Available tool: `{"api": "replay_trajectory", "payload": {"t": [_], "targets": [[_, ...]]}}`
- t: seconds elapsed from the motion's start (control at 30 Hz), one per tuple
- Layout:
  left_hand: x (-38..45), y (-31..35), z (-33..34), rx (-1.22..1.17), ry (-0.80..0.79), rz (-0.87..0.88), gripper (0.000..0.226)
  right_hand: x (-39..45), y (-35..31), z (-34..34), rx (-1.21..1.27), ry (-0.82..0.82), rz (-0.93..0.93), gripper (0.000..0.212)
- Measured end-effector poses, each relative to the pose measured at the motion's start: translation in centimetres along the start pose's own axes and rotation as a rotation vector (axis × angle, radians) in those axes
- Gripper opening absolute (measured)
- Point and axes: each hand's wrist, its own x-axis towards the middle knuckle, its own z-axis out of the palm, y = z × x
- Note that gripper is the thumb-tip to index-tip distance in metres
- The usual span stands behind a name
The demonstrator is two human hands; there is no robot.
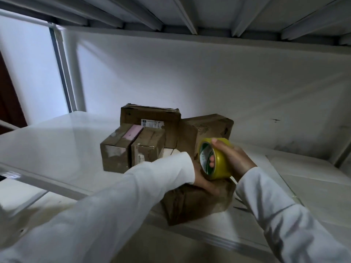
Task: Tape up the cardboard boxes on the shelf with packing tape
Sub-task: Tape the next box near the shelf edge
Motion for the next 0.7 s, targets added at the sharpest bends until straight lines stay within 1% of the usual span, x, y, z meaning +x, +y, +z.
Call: {"api": "replay_trajectory", "payload": {"t": [0.07, 0.1, 0.17, 0.2, 0.27, 0.37, 0.47, 0.6, 0.63, 0.7], "targets": [[1.4, -0.7, 2.3, -0.026, 0.052, -0.001, 0.105, 0.2, 0.0, 0.5, -0.062, -0.011, 0.015, 0.034], [2.4, -1.2, 3.3, -0.019, 0.093, -0.053, 0.116, 0.1, 0.0, 0.7, -0.101, -0.022, 0.027, 0.037], [3.7, -1.8, 4.4, 0.023, 0.102, -0.164, 0.132, -0.1, -0.6, 0.9, -0.15, -0.056, 0.061, 0.042], [3.9, -1.8, 4.7, 0.045, 0.094, -0.187, 0.135, -0.3, -1.0, 0.9, -0.177, -0.063, 0.091, 0.044], [3.8, -1.7, 4.9, 0.065, 0.105, -0.186, 0.137, -0.7, -2.0, 1.0, -0.263, -0.07, 0.165, 0.044], [3.6, -1.7, 5.1, 0.1, 0.108, -0.174, 0.131, -1.6, -3.5, 0.9, -0.33, -0.072, 0.259, 0.043], [3.4, -1.4, 4.8, 0.074, 0.105, -0.187, 0.129, -3.2, -5.0, 0.3, -0.358, -0.078, 0.369, 0.042], [3.4, -1.4, 4.6, 0.037, 0.169, -0.131, 0.12, -5.6, -4.6, -1.4, -0.429, -0.077, 0.456, 0.04], [3.4, -1.4, 4.6, 0.044, 0.163, -0.124, 0.12, -6.0, -4.2, -1.6, -0.411, -0.061, 0.484, 0.041], [3.4, -1.5, 4.6, 0.065, 0.097, -0.158, 0.126, -6.4, -3.2, -2.2, -0.382, -0.05, 0.525, 0.043]]}}
